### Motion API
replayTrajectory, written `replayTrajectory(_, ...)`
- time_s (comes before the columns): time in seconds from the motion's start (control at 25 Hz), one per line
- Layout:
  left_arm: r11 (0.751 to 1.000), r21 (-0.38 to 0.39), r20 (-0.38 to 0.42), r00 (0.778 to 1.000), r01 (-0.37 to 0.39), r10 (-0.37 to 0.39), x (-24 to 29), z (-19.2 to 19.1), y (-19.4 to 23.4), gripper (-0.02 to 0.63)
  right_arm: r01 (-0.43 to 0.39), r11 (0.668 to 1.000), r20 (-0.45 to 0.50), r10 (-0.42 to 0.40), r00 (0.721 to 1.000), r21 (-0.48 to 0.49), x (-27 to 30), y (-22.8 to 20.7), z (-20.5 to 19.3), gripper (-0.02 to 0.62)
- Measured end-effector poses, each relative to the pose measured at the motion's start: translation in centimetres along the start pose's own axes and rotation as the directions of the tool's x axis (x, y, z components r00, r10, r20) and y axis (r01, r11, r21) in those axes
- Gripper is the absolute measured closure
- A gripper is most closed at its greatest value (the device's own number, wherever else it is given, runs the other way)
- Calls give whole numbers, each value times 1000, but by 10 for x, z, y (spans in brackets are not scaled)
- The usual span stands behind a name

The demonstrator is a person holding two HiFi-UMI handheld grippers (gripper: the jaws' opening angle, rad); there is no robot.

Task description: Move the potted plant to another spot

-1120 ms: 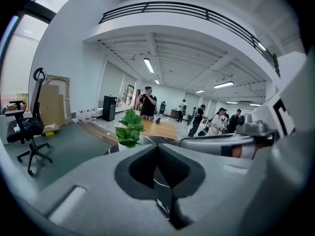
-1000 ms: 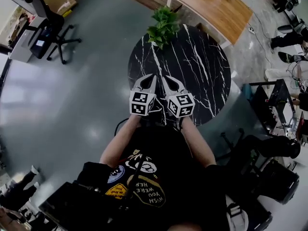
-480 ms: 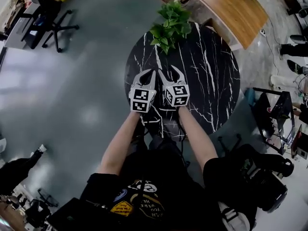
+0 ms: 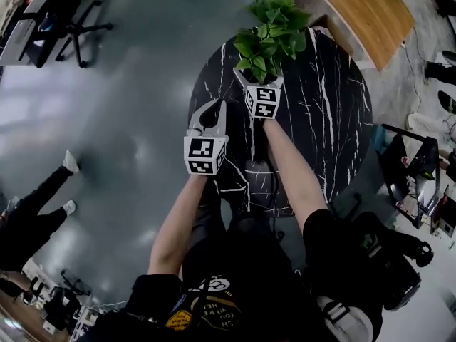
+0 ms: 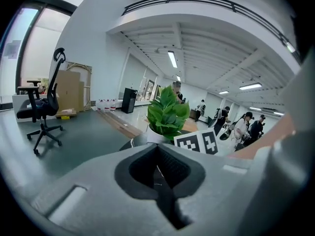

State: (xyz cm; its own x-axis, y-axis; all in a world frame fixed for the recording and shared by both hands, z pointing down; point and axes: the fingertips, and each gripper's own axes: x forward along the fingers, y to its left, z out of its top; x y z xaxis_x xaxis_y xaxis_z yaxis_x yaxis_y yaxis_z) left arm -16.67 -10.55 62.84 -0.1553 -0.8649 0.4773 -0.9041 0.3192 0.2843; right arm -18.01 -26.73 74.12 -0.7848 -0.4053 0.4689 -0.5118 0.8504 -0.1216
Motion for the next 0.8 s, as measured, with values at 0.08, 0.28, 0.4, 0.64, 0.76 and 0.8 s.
replayTrajectory(0.08, 1000, -8, 3, 1000, 3, -3, 0, 3, 3, 603, -2, 1000, 0, 2, 1000, 10, 12, -2, 4, 51)
replayTrajectory(0.28, 1000, -10, -6, 1000, 10, -10, -2, 2, 7, 603, 14, 999, -15, -14, 1000, -30, 29, -3, 3, 51)
replayTrajectory(0.4, 1000, -7, -14, 1000, 17, -17, -3, 0, 8, 603, 80, 997, -22, -81, 997, -21, 31, -11, 2, 106)
replayTrajectory(0.64, 1000, -4, -14, 1000, 28, -28, -5, 1, 8, 603, 118, 992, -9, -118, 993, -41, 35, -14, 7, 158)
replayTrajectory(0.76, 999, 6, -10, 999, 41, -40, -6, 5, 5, 603, 139, 989, -11, -139, 990, -48, 32, -19, 7, 158)
replayTrajectory(0.8, 999, 12, -11, 999, 46, -45, -5, 6, 3, 603, 147, 988, -10, -148, 989, -49, 29, -22, 7, 158)
